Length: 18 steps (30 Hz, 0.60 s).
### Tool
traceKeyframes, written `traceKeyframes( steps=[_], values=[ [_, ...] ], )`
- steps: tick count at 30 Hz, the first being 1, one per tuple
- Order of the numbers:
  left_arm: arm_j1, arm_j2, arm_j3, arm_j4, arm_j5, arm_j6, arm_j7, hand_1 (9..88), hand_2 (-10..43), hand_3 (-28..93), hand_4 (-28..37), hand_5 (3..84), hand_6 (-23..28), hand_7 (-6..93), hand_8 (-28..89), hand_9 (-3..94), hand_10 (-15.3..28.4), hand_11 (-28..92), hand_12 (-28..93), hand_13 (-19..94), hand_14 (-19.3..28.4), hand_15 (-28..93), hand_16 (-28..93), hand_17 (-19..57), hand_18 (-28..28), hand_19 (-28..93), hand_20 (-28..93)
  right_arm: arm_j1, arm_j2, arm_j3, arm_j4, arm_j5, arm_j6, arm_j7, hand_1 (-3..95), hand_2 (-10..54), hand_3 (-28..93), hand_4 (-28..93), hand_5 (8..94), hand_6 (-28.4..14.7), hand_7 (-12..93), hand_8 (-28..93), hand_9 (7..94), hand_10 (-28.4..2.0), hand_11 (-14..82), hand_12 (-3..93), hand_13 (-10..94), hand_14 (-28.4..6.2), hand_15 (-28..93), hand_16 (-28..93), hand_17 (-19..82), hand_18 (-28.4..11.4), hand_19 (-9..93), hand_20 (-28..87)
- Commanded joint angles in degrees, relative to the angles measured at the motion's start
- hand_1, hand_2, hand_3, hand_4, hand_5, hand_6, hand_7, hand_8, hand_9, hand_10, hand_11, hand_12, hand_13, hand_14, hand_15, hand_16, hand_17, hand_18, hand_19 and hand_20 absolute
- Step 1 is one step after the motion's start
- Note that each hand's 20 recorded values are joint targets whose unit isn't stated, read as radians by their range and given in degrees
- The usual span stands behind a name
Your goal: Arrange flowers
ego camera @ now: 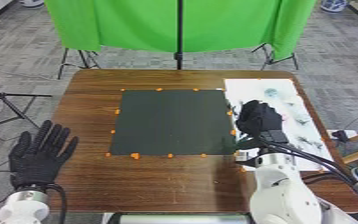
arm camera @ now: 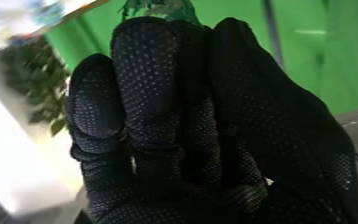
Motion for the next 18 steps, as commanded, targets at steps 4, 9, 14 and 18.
traceKeyframes(
  steps=[4,9,14,18],
  values=[
    [1.83,1.02,-1.27,0.62,-3.20,-0.17,2.44,26.7,17.0,73,-28.3,44.6,6.3,14.4,-10,40.5,14.8,25,11,31,14.3,42,-8,-4.5,14.1,37,14,14.28,-10.12,-6.11,3.40,6.51,-2.08,-1.53,66.4,-9.5,66,-17,76.2,-1.3,43,19,89.5,-9.4,14.5,50.5,84,-3.3,35,48,56,-19.9,82,28],
    [2.17,1.35,-1.06,1.04,-3.22,0.20,3.17,26.7,17.0,73,-28.3,44.6,6.4,14.3,-10,40.6,14.7,26,11,31,14.2,42,-8,-4.4,14.0,37,14,18.87,-15.31,-10.13,8.01,10.29,-1.15,-4.27,66.3,-9.5,66,-17,76.5,-1.5,43,20,89.7,-9.4,14.5,50.4,85,-3.1,35,48,56,-19.9,82,28],
    [1.50,1.57,-0.21,2.14,-5.46,0.96,3.16,26.8,17.0,73,-28.3,44.6,6.3,14.3,-10,40.6,14.7,25,11,31,14.2,42,-8,-4.4,14.0,37,15,21.61,-20.48,-14.49,13.52,12.73,-0.60,-5.05,66.0,-9.5,66,-16,76.5,-1.5,43,20,89.7,-9.5,14.5,50.7,85,-3.0,35,48,56,-19.8,82,28],
    [0.66,2.69,0.27,2.46,-5.12,1.55,2.71,26.8,17.1,73,-28.3,44.4,6.2,14.3,-10,40.6,14.7,25,11,31,14.2,42,-8,-4.4,14.0,37,15,21.73,-24.86,-16.16,16.50,13.31,0.09,-4.19,66.3,-9.5,66,-17,76.2,-1.6,43,20,89.6,-9.5,14.7,50.8,85,-3.0,35,48,56,-19.6,82,28]
  ],
)
